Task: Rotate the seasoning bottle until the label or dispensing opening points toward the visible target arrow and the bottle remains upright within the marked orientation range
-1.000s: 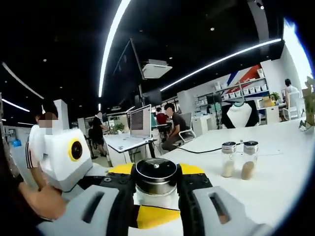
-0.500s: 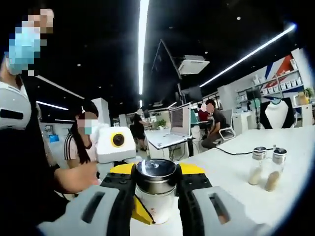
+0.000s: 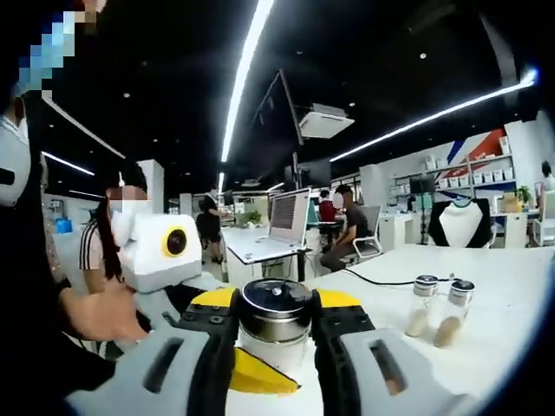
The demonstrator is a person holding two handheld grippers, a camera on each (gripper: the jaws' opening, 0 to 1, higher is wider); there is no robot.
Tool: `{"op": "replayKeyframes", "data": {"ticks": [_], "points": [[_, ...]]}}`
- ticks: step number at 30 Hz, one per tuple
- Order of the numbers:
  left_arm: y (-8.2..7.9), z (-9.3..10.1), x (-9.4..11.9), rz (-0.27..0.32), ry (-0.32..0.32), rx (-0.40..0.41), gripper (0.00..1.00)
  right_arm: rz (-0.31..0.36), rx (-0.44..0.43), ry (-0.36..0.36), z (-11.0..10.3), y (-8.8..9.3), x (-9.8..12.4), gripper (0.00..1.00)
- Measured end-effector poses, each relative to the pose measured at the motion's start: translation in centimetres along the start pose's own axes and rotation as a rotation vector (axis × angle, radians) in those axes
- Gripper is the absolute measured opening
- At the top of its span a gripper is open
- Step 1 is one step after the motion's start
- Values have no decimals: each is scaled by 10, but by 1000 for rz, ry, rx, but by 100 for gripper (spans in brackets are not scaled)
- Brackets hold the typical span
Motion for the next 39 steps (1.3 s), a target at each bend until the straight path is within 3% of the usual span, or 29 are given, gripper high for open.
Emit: {"op": "replayKeyframes", "data": {"ticks": [4,9,14,17,21,23,26,29,31,32,33,37,39], "points": [[-4,-2,0,8,-98,-89,37,39,-30,79,7,-4,-5,31],[-5,-2,4,0,-85,-115,37,41,-49,32,7,-5,-3,30],[-3,4,5,9,12,-46,37,12,-70,-64,8,-4,2,30],[-2,9,6,13,70,-12,37,-11,-32,-140,5,-4,6,30],[-6,19,7,39,211,36,37,-1,-36,-248,1,-8,14,30],[-9,27,10,58,307,106,36,21,-42,-320,-4,-13,19,30],[-10,33,11,56,358,104,36,32,-41,-390,-5,-16,25,30],[-11,35,9,51,348,69,36,34,-38,-418,-4,-17,29,30],[-14,33,7,61,304,48,36,42,-42,-406,-3,-18,28,30],[-15,31,6,66,286,61,35,59,-53,-379,-2,-20,26,30],[-15,25,5,62,224,65,35,65,-58,-322,4,-20,23,30],[-8,3,3,-23,19,-53,35,33,-22,-156,14,-10,16,29],[-5,-4,3,-51,-47,-101,35,19,-13,-85,13,-5,10,29]]}}
Point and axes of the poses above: the point that each gripper's makers call its tool centre point, and the gripper's own axes: x roughly backward along the fingers, z roughly to its right, y roughly out of its underside, the point moved 3 cm from there along x, roughly backward along the fingers, and after that the axes turned 10 degrees about z, right-handed, at the moved point
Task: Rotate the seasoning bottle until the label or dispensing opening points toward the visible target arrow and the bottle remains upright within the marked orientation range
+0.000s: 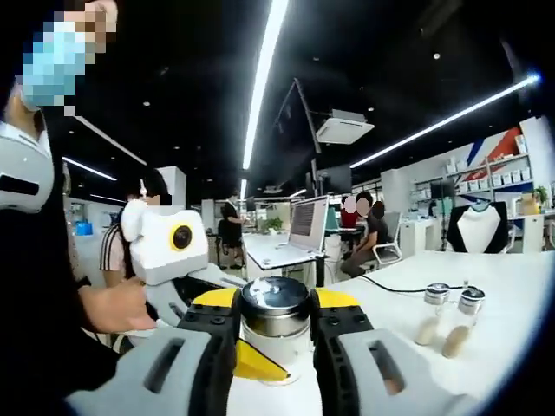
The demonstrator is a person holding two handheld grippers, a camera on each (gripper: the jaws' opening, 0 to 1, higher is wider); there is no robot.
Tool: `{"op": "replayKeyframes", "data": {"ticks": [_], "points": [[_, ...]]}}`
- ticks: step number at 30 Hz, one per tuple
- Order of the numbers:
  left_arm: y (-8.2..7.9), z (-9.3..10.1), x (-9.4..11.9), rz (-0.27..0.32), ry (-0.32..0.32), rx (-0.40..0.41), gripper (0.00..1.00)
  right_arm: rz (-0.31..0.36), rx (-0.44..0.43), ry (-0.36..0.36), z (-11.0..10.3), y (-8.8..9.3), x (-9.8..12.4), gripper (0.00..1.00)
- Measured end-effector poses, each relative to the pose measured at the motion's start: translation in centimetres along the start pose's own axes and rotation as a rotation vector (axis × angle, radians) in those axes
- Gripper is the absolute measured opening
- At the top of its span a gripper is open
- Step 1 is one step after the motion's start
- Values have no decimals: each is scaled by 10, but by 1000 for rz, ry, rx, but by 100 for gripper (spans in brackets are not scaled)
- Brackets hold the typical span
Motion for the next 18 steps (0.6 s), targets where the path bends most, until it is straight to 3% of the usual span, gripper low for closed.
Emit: {"op": "replayKeyframes", "data": {"ticks": [3,6,9,12,18], "points": [[2,0,-1,-11,-34,-21,35,1,-33,83,0,3,-6,29],[3,-3,1,-26,-65,-62,36,5,-43,107,0,4,-9,29],[5,-4,4,-33,-57,-72,36,-2,-44,103,0,5,-9,29],[7,-3,6,-32,-37,-62,35,-21,-61,64,1,7,-7,29],[9,16,9,20,181,87,34,-86,21,-153,-5,6,9,28]]}}
Point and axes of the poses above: the point that each gripper's makers call its tool centre point, and the gripper's own axes: x roughly backward along the fingers, z roughly to its right, y roughly out of its underside, the point moved 3 cm from there along x, roughly backward along the fingers, and after that the axes turned 10 degrees about z, right-handed, at the moved point
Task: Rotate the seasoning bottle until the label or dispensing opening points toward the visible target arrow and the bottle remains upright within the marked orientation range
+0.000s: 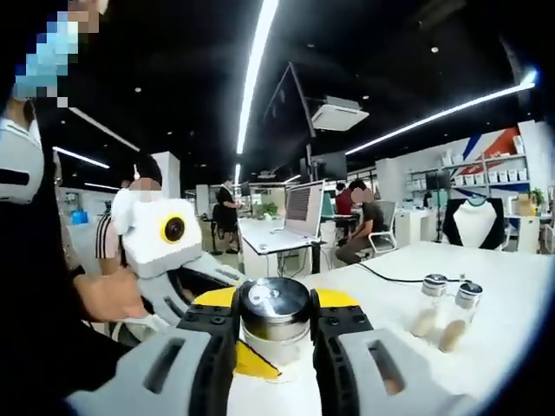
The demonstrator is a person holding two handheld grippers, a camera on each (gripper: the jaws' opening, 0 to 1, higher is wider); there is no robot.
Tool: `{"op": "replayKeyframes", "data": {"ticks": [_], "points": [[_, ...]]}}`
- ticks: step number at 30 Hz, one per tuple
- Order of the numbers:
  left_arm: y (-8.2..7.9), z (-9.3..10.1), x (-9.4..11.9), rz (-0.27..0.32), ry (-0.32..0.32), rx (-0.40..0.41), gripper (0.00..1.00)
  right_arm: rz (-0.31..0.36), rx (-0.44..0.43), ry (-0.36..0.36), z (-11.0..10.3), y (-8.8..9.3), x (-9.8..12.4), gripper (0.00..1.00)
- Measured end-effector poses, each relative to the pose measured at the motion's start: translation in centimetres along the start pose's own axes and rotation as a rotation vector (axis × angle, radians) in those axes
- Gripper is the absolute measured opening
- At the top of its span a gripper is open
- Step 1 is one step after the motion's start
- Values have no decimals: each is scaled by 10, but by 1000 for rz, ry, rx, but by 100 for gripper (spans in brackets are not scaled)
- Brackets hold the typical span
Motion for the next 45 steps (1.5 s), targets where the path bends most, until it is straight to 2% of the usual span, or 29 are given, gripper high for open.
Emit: {"op": "replayKeyframes", "data": {"ticks": [2,4,6,7,9,11,15,17,20,22,26,29,35,39,45], "points": [[0,1,-1,1,7,-5,34,-7,-1,-43,0,-1,4,28],[0,3,-3,-6,-3,-19,34,-15,-6,-36,3,0,4,29],[3,-2,-4,-31,-61,-57,34,-40,-14,-20,6,2,2,29],[6,-7,-5,-61,-110,-65,34,-70,5,14,11,6,1,29],[11,-16,-4,-112,-180,-140,34,-117,51,66,14,12,-4,29],[16,-20,-4,-154,-214,-192,34,-146,83,90,14,17,-11,29],[22,-27,-1,-147,-226,-163,34,-163,112,103,11,23,-21,28],[27,-32,2,-138,-227,-124,34,-166,104,101,15,30,-26,28],[34,-38,6,-119,-230,-80,34,-159,31,111,18,37,-34,28],[39,-43,9,-103,-240,-9,34,-147,-27,122,21,42,-39,28],[54,-56,23,-153,-302,-22,40,-169,-65,164,33,58,-49,28],[60,-60,34,-149,-328,14,46,-179,-97,204,45,71,-56,28],[68,-64,58,-128,-378,63,49,-204,-84,277,71,100,-81,28],[70,-65,68,-130,-387,78,49,-215,-83,286,83,116,-96,28],[69,-72,75,-128,-407,83,48,-243,-48,290,103,129,-110,28]]}}
Point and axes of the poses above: the point that each gripper's makers call its tool centre point, and the gripper's own axes: x roughly backward along the fingers, z roughly to its right, y roughly out of its underside, the point moved 3 cm from there along x, roughly backward along the fingers, and after that the axes turned 10 degrees about z, right-handed, at the moved point
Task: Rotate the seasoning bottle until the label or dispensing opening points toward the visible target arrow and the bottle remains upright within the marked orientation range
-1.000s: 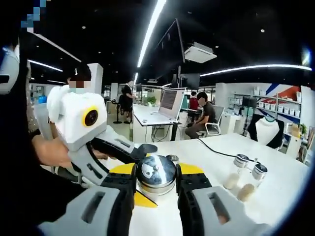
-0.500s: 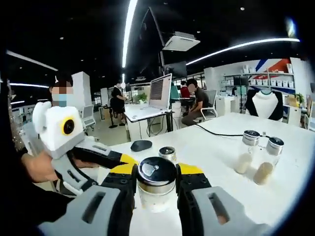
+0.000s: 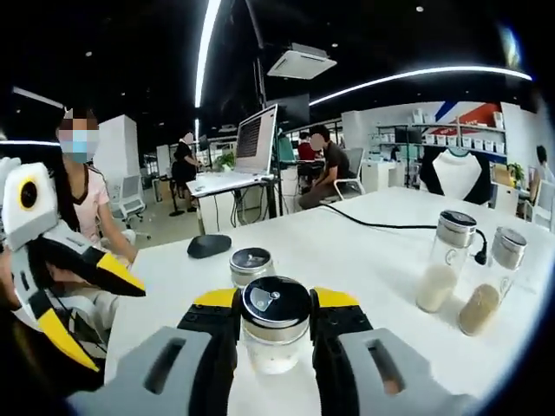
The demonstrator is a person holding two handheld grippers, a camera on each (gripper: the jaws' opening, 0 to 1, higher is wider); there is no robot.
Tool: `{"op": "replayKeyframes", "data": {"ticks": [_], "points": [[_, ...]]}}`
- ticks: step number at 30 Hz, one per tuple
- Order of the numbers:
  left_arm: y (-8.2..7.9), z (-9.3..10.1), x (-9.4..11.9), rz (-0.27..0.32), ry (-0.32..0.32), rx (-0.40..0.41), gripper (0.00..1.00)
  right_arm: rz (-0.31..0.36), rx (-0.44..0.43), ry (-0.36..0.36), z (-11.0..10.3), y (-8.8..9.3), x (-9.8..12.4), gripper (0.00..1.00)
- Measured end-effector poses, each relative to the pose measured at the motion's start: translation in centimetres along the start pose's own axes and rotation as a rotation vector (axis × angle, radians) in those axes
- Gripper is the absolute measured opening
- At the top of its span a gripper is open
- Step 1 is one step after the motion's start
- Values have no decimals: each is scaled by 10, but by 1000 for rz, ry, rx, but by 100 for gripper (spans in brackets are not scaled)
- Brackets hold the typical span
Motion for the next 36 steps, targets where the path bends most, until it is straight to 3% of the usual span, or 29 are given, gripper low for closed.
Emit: {"op": "replayKeyframes", "data": {"ticks": [11,22,28,32,36], "points": [[-9,-1,-4,15,6,-10,48,-24,40,-19,6,8,-13,28],[-15,-3,-4,21,-5,-18,47,-5,74,-40,3,0,-12,32],[-16,1,-5,27,1,-15,47,47,33,-13,0,-11,15,32],[-19,7,-8,41,10,-11,46,109,-66,75,7,-10,51,31],[-26,14,-12,67,21,-10,46,107,-98,180,22,-2,77,30]]}}
Point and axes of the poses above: the point that each gripper's makers call its tool centre point, and the gripper's own axes: x roughly backward along the fingers, z roughly to its right, y roughly out of its underside, the point moved 3 cm from there along x, roughly backward along the fingers, and after that the axes turned 10 degrees about z, right-handed, at the moved point
